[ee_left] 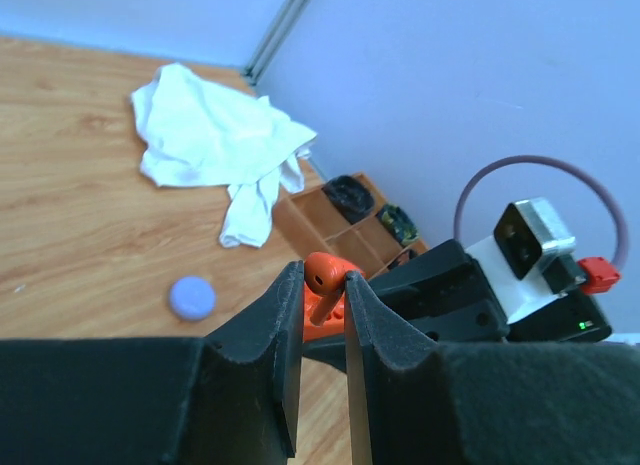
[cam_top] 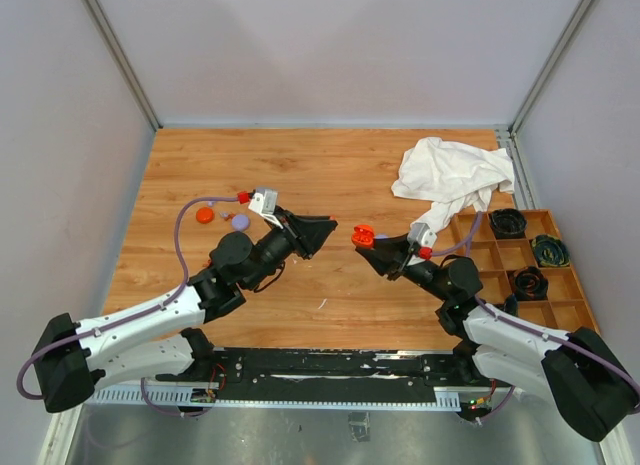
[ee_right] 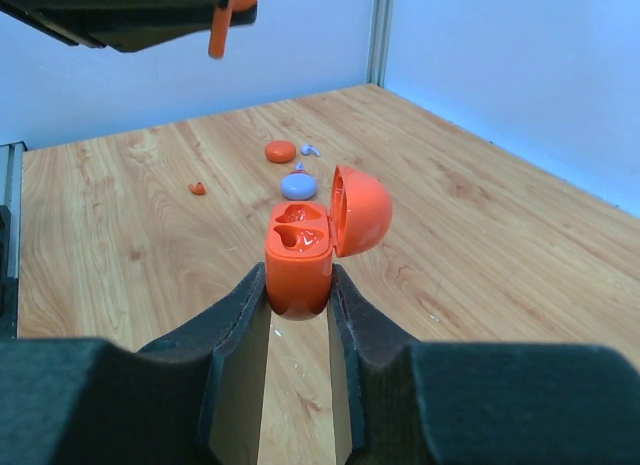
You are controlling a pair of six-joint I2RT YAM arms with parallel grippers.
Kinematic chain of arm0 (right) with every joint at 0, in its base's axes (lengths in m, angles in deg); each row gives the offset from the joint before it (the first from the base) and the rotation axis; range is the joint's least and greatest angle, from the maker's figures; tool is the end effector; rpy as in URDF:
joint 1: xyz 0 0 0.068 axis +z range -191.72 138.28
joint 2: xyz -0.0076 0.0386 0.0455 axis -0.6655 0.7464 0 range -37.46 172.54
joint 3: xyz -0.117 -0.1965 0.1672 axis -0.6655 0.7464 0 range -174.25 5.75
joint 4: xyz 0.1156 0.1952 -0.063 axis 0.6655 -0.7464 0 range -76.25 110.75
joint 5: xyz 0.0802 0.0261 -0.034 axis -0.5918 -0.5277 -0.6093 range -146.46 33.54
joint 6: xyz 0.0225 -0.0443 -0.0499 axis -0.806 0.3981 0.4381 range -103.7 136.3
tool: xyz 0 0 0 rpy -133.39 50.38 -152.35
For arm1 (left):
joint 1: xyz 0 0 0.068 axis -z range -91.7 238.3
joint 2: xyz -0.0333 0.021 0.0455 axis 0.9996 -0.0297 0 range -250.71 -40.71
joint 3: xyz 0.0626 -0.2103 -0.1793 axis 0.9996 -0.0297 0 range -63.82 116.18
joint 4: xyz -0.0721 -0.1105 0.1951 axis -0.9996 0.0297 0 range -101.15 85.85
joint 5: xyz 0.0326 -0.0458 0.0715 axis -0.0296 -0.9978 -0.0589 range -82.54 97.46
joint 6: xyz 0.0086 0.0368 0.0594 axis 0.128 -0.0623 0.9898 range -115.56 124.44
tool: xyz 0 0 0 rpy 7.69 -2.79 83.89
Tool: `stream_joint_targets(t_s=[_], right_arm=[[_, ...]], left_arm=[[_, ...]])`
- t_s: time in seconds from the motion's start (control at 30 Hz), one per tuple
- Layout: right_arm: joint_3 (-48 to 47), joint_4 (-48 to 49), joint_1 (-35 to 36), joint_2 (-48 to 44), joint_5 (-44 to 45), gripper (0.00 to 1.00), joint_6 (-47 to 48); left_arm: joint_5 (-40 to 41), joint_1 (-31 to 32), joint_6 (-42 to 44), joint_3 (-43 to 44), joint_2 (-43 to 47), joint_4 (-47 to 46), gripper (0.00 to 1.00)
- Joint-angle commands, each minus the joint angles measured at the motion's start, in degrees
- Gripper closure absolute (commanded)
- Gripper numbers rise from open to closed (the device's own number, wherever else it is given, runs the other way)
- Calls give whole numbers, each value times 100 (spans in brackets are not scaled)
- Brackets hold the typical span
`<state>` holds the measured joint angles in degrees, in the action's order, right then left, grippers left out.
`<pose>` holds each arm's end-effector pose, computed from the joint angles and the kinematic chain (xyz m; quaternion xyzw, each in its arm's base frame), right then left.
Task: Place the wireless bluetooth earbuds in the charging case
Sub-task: Pick up the earbud from the center of the board, then place the earbud in the charging case.
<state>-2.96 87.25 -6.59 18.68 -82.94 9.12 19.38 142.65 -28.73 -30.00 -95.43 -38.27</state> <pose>0.1298 0.1226 0.2636 -0.3174 0.5030 0.4100 0.6915 0.1349 -0.1679 0.3307 0.0461 0.6670 -0.4620 0.5827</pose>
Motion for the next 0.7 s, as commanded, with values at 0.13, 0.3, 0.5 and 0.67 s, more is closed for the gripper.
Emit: stream_joint_targets(t_s=[0.13,0.3,0.5,0.67], right_arm=[[-177,559,90,-35,46,92,59],[-203,768,90,74,46,92,-8],[-166,963,90,113,70,92,-75],[-132,914,85,42,134,92,-40]], left_arm=[[48,250,340,-69,-138,-1266,80],[118,373,340,-86,-408,-1645,80],[318,607,313,-86,-818,-2022,81],[410,743,285,-43,-1088,-2230,82]])
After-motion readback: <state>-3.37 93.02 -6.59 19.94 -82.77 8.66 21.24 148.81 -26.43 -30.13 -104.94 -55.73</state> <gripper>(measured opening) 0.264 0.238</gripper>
